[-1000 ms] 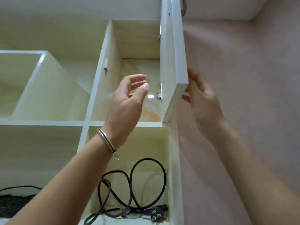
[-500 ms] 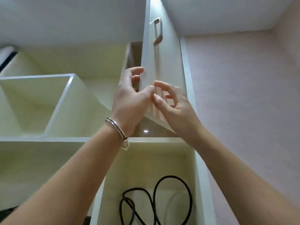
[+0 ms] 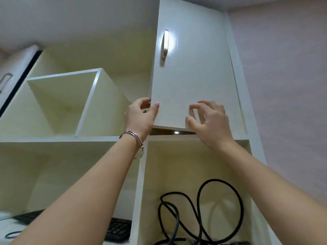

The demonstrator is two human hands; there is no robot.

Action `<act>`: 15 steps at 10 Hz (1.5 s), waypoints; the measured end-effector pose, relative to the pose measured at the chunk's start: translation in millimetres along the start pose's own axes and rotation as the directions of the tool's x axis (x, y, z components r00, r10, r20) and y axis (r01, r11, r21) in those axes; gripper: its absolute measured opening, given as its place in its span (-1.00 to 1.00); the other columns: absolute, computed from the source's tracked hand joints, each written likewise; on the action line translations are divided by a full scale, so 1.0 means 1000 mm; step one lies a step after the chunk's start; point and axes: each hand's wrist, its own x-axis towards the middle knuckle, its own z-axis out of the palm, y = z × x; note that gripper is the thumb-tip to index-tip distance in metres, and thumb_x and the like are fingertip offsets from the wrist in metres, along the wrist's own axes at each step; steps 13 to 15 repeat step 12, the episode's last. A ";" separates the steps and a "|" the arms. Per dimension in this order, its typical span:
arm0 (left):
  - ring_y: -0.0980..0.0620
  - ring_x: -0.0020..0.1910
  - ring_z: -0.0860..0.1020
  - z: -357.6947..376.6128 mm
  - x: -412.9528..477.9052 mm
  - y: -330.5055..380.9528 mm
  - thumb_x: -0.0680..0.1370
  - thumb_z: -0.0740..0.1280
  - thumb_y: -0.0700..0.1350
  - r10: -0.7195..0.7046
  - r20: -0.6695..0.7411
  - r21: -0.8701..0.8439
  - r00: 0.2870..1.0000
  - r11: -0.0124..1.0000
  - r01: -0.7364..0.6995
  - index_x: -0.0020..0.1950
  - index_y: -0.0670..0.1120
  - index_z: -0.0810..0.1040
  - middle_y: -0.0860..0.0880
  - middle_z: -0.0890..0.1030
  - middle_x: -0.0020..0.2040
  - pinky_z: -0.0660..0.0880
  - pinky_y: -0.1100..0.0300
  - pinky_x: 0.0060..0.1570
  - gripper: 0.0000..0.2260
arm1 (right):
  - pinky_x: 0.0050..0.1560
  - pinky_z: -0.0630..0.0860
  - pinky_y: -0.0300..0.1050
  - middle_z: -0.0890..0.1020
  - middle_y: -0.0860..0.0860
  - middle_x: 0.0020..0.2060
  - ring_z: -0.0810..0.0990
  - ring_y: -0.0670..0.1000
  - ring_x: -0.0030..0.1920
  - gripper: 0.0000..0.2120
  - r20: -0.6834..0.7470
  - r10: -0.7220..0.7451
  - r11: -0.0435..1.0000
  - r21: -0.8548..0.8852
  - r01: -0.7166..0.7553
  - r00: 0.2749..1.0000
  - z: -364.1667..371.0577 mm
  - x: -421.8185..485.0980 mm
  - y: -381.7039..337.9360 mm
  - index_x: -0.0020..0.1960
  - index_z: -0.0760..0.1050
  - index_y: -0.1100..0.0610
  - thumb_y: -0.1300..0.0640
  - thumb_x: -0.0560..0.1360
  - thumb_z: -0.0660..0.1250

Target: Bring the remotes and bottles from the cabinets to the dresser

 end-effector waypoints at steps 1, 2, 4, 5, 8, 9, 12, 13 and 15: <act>-0.04 0.24 0.50 0.005 0.003 -0.019 0.50 0.31 0.02 -0.049 -0.012 0.067 0.999 0.996 0.049 0.27 -0.13 0.47 -0.09 0.54 0.26 0.41 0.09 0.29 -0.61 | 0.32 0.24 -0.09 0.43 -0.01 0.30 0.29 0.01 0.34 -0.66 -0.003 0.043 0.999 -0.009 -0.043 0.999 0.006 -0.002 0.015 0.26 0.48 0.05 0.04 0.49 0.29; -0.08 0.31 0.44 0.013 0.007 -0.034 0.51 0.29 0.05 -0.127 -0.001 0.142 0.992 0.982 0.126 0.34 -0.13 0.39 -0.12 0.47 0.33 0.34 0.11 0.29 -0.54 | 0.33 0.21 -0.09 0.41 -0.03 0.33 0.27 0.00 0.35 -0.65 0.026 0.043 0.998 -0.054 -0.042 0.999 0.013 -0.001 0.023 0.27 0.47 0.04 0.04 0.49 0.29; -0.14 0.20 0.52 0.026 0.014 -0.057 0.48 0.33 0.00 -0.210 0.001 0.172 0.978 0.963 0.206 0.32 -0.10 0.41 -0.11 0.55 0.25 0.43 0.00 0.25 -0.56 | 0.38 0.16 -0.09 0.35 -0.05 0.38 0.22 0.00 0.41 -0.62 0.066 0.008 0.971 -0.240 0.008 0.998 0.025 0.002 0.029 0.34 0.40 0.01 -0.01 0.54 0.19; -0.16 0.14 0.56 0.029 0.012 -0.063 0.46 0.35 -0.02 -0.198 -0.010 0.172 0.980 0.965 0.197 0.30 -0.07 0.41 -0.10 0.59 0.18 0.45 -0.04 0.21 -0.58 | 0.34 0.18 -0.09 0.36 -0.06 0.36 0.23 0.00 0.39 -0.63 0.067 0.011 0.962 -0.275 0.008 0.998 0.026 0.005 0.030 0.33 0.41 0.00 -0.01 0.54 0.18; -0.13 0.16 0.54 0.022 0.010 -0.064 0.50 0.30 -0.12 -0.213 0.060 0.201 0.975 0.959 0.197 0.32 -0.08 0.41 -0.10 0.57 0.22 0.44 0.09 0.21 -0.62 | 0.35 0.18 -0.08 0.30 -0.05 0.42 0.18 0.02 0.42 -0.61 0.146 0.020 0.956 -0.292 0.024 0.989 0.024 0.002 0.030 0.38 0.34 0.01 0.06 0.56 0.14; -0.11 0.18 0.52 0.013 0.001 -0.064 0.52 0.25 -0.18 -0.157 0.102 0.248 0.982 0.960 0.128 0.30 -0.10 0.44 -0.09 0.58 0.20 0.39 0.18 0.16 -0.66 | 0.40 0.16 -0.05 0.23 -0.01 0.47 0.14 0.03 0.47 -0.59 0.207 0.012 0.953 -0.300 0.052 0.978 0.020 -0.001 0.029 0.42 0.29 0.04 0.10 0.57 0.10; -0.03 0.33 0.41 -0.015 -0.037 -0.063 0.52 0.24 -0.24 -0.050 0.281 0.449 0.958 0.889 -0.085 0.31 -0.16 0.46 -0.08 0.48 0.33 0.21 0.35 0.24 -0.66 | 0.46 0.16 -0.16 0.32 -0.01 0.44 0.22 -0.05 0.47 -0.61 0.274 0.043 0.992 -0.129 -0.008 0.961 -0.006 -0.037 0.037 0.38 0.36 0.12 0.12 0.56 0.15; -0.03 0.33 0.41 -0.015 -0.037 -0.063 0.52 0.24 -0.24 -0.050 0.281 0.449 0.958 0.889 -0.085 0.31 -0.16 0.46 -0.08 0.48 0.33 0.21 0.35 0.24 -0.66 | 0.46 0.16 -0.16 0.32 -0.01 0.44 0.22 -0.05 0.47 -0.61 0.274 0.043 0.992 -0.129 -0.008 0.961 -0.006 -0.037 0.037 0.38 0.36 0.12 0.12 0.56 0.15; -0.03 0.33 0.41 -0.015 -0.037 -0.063 0.52 0.24 -0.24 -0.050 0.281 0.449 0.958 0.889 -0.085 0.31 -0.16 0.46 -0.08 0.48 0.33 0.21 0.35 0.24 -0.66 | 0.46 0.16 -0.16 0.32 -0.01 0.44 0.22 -0.05 0.47 -0.61 0.274 0.043 0.992 -0.129 -0.008 0.961 -0.006 -0.037 0.037 0.38 0.36 0.12 0.12 0.56 0.15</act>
